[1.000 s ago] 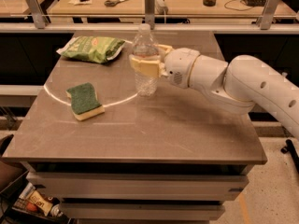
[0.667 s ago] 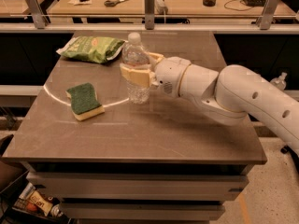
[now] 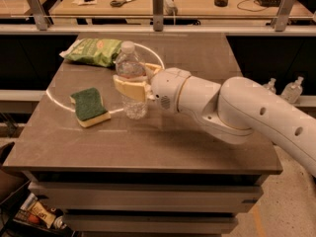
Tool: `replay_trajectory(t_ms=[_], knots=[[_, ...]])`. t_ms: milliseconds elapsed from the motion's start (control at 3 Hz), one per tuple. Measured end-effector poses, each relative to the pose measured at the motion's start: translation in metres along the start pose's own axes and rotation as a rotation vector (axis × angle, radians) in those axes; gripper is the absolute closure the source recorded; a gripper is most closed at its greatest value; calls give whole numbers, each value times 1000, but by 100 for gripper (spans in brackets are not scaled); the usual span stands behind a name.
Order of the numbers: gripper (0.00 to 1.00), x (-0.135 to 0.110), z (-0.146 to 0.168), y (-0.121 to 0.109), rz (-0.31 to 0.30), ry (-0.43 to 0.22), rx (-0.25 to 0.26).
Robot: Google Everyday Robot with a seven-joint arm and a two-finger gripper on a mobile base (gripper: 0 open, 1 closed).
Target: Move water bottle near sponge
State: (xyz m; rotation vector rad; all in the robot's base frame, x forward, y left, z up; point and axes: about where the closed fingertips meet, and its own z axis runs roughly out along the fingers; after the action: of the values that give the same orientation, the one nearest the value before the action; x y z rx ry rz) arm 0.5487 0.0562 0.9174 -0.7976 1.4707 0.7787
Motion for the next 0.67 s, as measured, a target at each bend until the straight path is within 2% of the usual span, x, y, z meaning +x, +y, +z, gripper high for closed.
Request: replay_trajectory(t_ms=[333, 667], knots=[[100, 0, 3, 12, 7, 22, 3], [82, -1, 4, 14, 4, 22, -1]])
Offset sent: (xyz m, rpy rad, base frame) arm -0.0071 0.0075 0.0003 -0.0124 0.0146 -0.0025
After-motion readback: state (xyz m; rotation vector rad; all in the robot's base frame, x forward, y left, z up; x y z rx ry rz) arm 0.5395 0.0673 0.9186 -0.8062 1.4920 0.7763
